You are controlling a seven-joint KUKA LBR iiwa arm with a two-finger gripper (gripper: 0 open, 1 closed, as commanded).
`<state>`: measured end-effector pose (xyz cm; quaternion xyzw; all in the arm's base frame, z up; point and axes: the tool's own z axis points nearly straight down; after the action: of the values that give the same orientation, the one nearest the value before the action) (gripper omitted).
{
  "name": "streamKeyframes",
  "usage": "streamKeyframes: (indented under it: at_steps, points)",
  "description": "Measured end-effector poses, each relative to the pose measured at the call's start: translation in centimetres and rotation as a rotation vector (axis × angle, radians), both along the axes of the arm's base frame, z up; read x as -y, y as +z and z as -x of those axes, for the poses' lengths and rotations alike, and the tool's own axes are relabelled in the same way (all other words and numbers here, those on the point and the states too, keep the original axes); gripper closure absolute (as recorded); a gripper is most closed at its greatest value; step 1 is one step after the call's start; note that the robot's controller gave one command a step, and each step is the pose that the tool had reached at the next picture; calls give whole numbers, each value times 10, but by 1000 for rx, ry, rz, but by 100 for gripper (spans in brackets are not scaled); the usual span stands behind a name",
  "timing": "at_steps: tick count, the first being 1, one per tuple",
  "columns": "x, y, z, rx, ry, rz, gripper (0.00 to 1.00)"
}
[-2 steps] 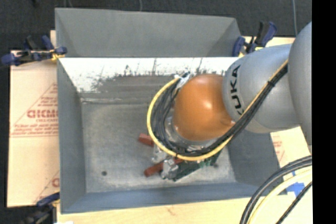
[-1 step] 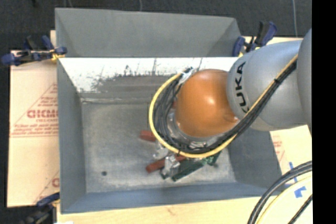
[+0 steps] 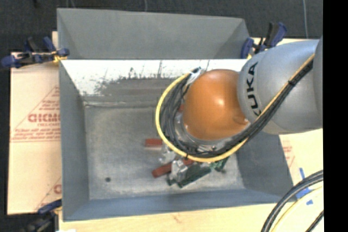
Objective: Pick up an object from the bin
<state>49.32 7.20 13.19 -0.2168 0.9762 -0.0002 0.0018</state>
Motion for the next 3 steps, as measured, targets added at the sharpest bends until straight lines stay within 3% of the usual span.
streamKeyframes:
  at_steps: [3]
  points:
    - [0,26,1,-6,-2,1,100]
